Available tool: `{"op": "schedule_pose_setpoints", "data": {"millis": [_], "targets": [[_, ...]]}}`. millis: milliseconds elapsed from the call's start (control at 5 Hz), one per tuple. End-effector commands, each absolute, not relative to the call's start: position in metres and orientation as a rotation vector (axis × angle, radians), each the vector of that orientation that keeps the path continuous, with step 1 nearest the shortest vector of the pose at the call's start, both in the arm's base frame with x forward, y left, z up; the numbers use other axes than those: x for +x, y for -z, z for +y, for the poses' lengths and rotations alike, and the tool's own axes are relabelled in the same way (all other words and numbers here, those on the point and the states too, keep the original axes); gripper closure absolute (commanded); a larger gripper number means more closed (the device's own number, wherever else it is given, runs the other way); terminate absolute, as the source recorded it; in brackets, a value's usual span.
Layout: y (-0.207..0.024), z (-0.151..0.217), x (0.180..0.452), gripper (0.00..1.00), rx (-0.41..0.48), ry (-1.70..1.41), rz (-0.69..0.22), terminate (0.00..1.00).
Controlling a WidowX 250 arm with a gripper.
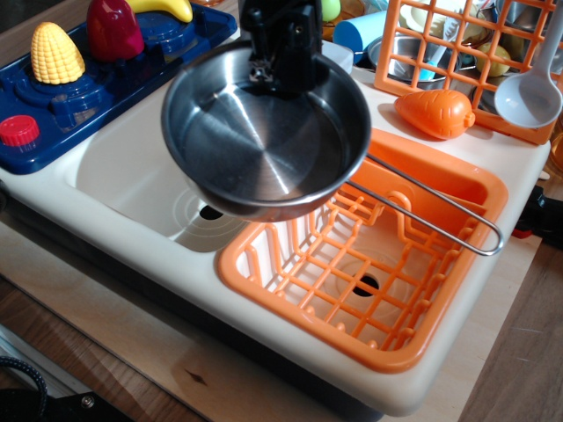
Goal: Put pan from drying rack into sink
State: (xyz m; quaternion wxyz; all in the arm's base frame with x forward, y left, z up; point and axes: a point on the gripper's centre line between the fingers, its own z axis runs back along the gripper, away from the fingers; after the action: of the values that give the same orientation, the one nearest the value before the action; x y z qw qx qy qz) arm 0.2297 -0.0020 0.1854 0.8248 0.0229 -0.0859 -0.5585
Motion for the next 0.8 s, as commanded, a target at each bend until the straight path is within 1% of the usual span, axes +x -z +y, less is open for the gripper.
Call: {"op": "schedule_pose_setpoints", "data": {"millis": [0,200,400,600], "targets": [[-0.189,0.037,0.221,1.00,0.150,1.270,-0.228,0.00],[-0.183,0.062,0.230,1.00,0.172,1.306,-0.247,0.00],[-0.179,0.072,0.240,1.00,0.179,1.334,-0.267,0.00],[-0.166,0.080,0.247,0.00,0.169,1.362,-0.318,0.00]]}}
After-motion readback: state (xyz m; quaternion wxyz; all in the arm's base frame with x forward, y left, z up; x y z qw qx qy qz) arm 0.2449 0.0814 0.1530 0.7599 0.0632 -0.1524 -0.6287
